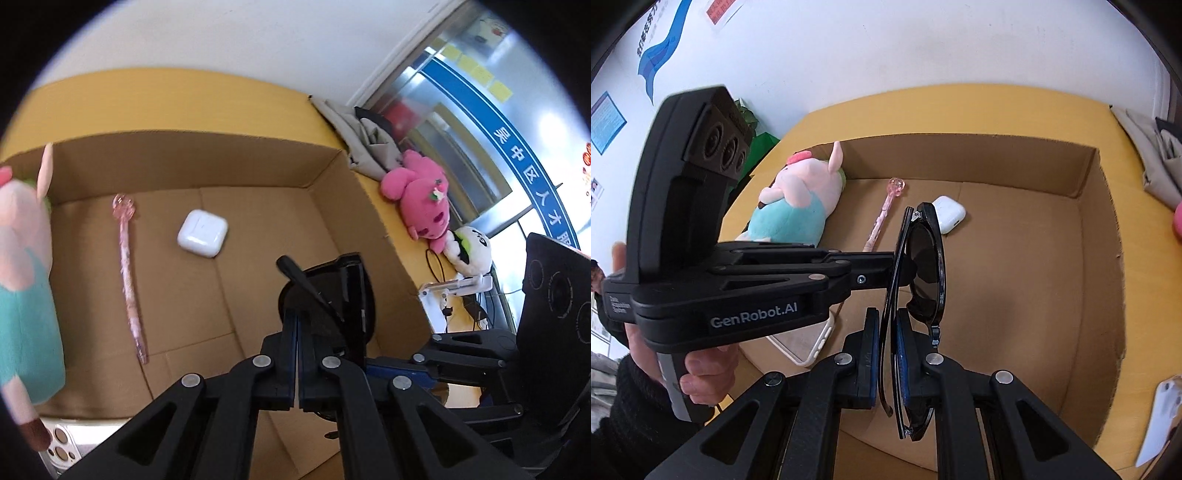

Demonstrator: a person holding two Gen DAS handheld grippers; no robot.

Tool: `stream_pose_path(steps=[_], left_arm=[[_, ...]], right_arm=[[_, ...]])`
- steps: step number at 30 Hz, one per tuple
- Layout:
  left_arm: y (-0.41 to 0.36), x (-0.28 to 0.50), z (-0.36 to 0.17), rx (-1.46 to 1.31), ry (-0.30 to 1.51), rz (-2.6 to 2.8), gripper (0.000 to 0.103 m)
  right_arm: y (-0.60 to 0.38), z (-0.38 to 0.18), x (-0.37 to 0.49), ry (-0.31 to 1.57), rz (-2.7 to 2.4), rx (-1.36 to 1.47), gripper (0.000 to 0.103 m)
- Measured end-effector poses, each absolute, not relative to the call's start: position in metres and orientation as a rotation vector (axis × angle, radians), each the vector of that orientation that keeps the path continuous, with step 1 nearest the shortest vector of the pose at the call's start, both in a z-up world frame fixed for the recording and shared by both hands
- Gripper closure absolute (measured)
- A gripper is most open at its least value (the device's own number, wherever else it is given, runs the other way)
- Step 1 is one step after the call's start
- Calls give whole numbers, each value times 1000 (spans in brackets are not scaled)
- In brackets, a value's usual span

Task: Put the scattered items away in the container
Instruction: 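Carry the folded sunglasses with both grippers over the box, then lower the sunglasses into the box and open both grippers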

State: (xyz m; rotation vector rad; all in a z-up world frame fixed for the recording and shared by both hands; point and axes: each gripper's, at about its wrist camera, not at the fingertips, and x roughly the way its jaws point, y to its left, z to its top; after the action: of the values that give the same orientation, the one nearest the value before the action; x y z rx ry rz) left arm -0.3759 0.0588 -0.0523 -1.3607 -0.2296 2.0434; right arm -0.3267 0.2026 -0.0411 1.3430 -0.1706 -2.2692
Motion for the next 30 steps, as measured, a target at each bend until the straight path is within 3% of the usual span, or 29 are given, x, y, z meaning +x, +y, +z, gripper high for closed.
stream_pose_path(steps=[10, 21, 24, 26, 28, 30], left_arm=[[57, -373, -71, -1497, -183, 2070, 103], [47, -370, -81, -1515, -241, 2064, 103], [45, -367, -78, -1496, -256, 2077, 93], [44, -363, -75, -1478, -247, 2102, 73], [43, -358, -71, -1453, -247, 2132, 60], [40, -352, -65, -1424, -253, 2170, 52]], right_arm=[[208, -75, -341, -332, -2179, 1451, 94], [218, -104, -355, -388, -2159, 1548, 92], [220, -109, -355, -374, -2167, 1571, 90], [221, -112, -354, -367, -2178, 1581, 89], [223, -108, -352, -367, -2193, 1559, 86], [224, -101, -348, -347, -2236, 1533, 58]])
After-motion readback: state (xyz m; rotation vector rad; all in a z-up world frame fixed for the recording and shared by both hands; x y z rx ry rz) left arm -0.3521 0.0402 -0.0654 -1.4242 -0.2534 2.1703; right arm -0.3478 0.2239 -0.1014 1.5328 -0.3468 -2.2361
